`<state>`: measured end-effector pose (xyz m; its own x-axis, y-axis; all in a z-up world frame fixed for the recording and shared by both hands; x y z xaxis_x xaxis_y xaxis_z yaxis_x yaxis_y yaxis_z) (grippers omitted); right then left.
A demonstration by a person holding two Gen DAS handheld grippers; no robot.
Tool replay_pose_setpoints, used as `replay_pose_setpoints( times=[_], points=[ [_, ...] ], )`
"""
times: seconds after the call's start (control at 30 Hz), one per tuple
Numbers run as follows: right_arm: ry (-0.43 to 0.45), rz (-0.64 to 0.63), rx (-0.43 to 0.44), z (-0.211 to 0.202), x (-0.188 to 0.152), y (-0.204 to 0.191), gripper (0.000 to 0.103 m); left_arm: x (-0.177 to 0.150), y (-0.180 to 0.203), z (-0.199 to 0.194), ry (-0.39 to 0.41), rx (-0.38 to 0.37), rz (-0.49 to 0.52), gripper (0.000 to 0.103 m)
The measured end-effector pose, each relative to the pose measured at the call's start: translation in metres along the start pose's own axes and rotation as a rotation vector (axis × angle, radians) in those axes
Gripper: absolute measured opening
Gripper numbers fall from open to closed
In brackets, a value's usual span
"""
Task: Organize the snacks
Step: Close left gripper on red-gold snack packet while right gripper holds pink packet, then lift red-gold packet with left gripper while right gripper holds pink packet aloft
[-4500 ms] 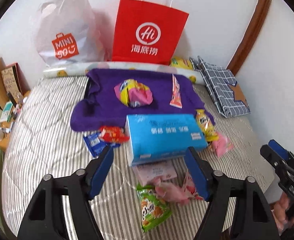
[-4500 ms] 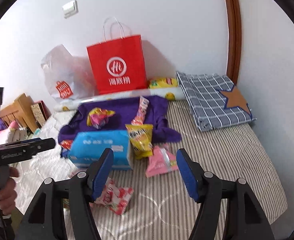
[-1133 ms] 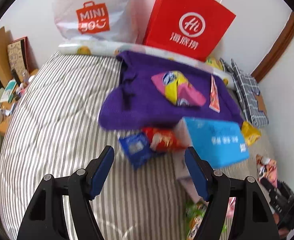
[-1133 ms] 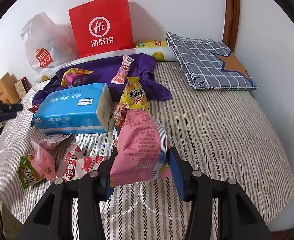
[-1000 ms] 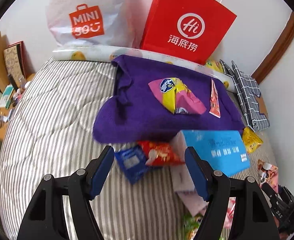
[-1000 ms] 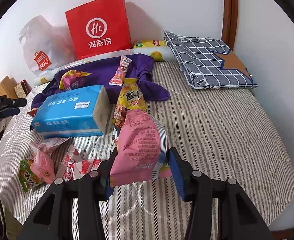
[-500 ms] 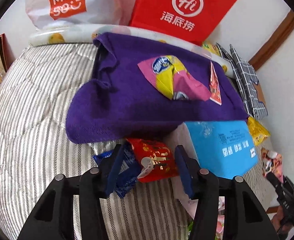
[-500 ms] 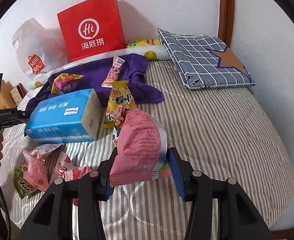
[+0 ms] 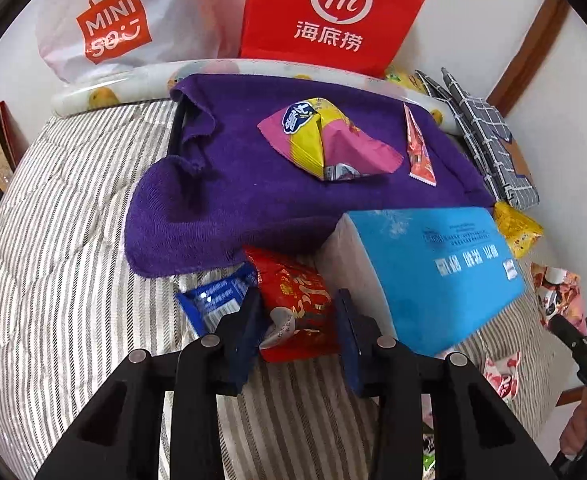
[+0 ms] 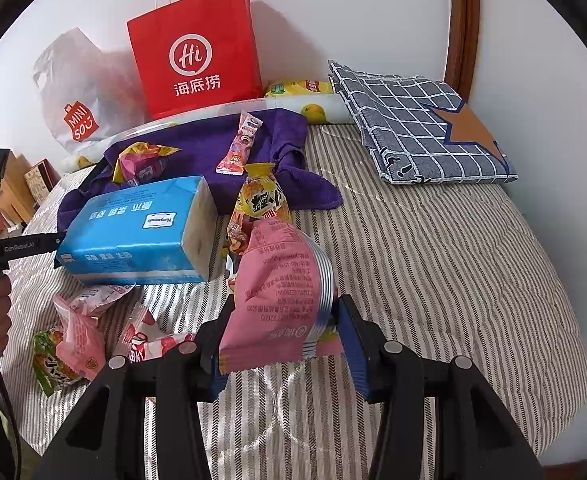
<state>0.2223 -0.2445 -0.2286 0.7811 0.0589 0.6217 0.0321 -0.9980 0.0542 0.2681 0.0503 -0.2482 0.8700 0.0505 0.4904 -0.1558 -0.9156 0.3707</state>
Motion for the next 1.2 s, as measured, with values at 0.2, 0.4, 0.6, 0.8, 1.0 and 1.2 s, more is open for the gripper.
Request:
replay_pose_setpoints(
  times=[0.2, 0.4, 0.6, 0.8, 1.0, 1.2],
  points=[
    [0.018, 0.013, 0.017, -0.012, -0.001, -0.004, 0.046, -0.010, 0.002, -0.013, 0.011, -0.017, -0.019, 0.037],
    [0.034, 0.011, 0.030, -0.024, -0.003, -0.011, 0.046, -0.019, 0.010, -0.033, 0.034, -0.028, -0.014, 0.037],
    [0.055, 0.008, 0.034, -0.039, -0.003, -0.014, 0.046, -0.025, 0.018, -0.051, 0.059, -0.035, -0.008, 0.037],
    [0.073, 0.006, 0.034, -0.052, -0.002, -0.017, 0.046, -0.028, 0.032, -0.068, 0.082, -0.060, 0.002, 0.037],
    [0.097, -0.003, 0.039, -0.067, -0.001, -0.024, 0.046, -0.034, 0.046, -0.077, 0.093, -0.078, 0.016, 0.037],
    [0.109, -0.003, 0.043, -0.075, 0.000, -0.026, 0.046, -0.039, 0.055, -0.080, 0.095, -0.104, 0.008, 0.037]
  ],
)
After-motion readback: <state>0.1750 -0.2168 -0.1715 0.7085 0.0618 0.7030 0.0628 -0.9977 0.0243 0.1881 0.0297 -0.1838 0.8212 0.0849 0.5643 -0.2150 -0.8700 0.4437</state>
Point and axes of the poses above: each gripper's, at about its wrist camera, not at the fingertips, and z roughly the way its jaws point, y to its right, x to its top, the point moved 9 cm from there along z, roughly the way its jaws point, and after that the axes turned 11 degrees about -x, right-handed, at the moved point
